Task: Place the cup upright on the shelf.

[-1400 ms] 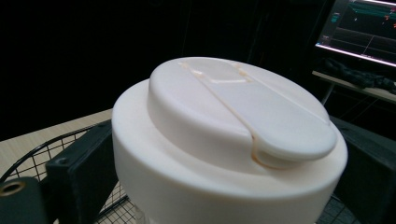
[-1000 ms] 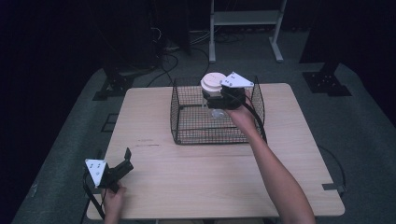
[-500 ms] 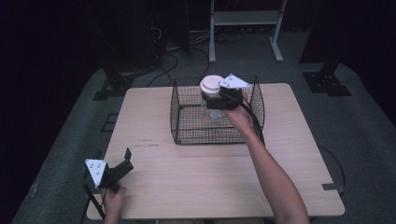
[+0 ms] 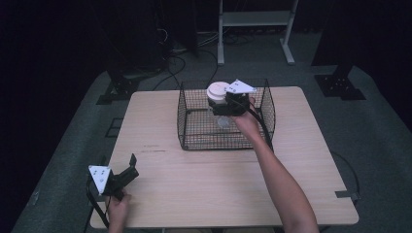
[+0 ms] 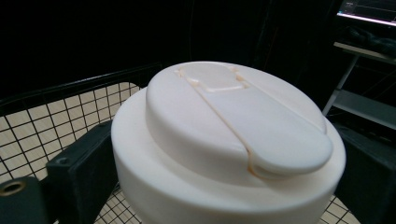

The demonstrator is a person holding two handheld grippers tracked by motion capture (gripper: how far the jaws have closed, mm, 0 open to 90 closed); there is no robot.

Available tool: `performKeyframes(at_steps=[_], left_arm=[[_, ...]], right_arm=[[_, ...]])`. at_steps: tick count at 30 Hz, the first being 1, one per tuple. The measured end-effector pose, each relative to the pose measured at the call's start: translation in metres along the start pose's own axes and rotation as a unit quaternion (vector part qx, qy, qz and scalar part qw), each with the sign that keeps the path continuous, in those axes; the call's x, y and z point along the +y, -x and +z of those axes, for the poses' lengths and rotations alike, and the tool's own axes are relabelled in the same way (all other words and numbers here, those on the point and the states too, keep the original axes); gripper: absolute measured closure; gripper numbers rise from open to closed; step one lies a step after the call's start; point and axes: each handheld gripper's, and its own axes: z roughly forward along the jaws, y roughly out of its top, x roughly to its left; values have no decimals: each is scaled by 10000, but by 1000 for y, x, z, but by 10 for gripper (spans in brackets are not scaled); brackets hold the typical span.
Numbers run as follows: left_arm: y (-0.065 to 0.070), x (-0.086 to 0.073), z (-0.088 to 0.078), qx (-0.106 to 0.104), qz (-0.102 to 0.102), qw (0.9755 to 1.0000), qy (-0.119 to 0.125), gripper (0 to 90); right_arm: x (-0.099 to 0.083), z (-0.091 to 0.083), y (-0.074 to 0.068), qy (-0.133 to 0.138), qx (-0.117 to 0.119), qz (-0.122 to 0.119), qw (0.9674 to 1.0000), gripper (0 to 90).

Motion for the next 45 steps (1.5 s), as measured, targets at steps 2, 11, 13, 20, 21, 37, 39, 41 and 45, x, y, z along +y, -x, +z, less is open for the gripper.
performKeyframes(at_steps=[2,11,13,20,21,37,39,41,45], left_arm=[[0,0,0,-7,-16,10000,16,0],[0,0,0,0,-26,10000,24,0],[0,0,0,6,-21,10000,23,0],[0,0,0,2,-11,10000,20,0],[0,0,0,4,-14,10000,16,0],[0,0,0,5,12,10000,11,0],[0,0,0,3,16,10000,9,0],[1,0,0,2,31,10000,5,0],[1,0,0,12,49,10000,3,0]], right_arm=[[-1,1,0,-25,-6,-8,10000,45],[-7,7,0,-74,68,-52,9999,45],[-8,8,0,-86,91,-56,9999,45],[-11,9,1,-118,105,-50,9999,44],[-12,9,1,-134,105,-38,9998,45],[-21,9,5,-239,189,-99,9995,44],[-22,8,5,-201,193,-98,9996,44],[-24,6,7,-185,205,-50,9996,44],[-23,5,10,-267,222,-66,9994,42]])
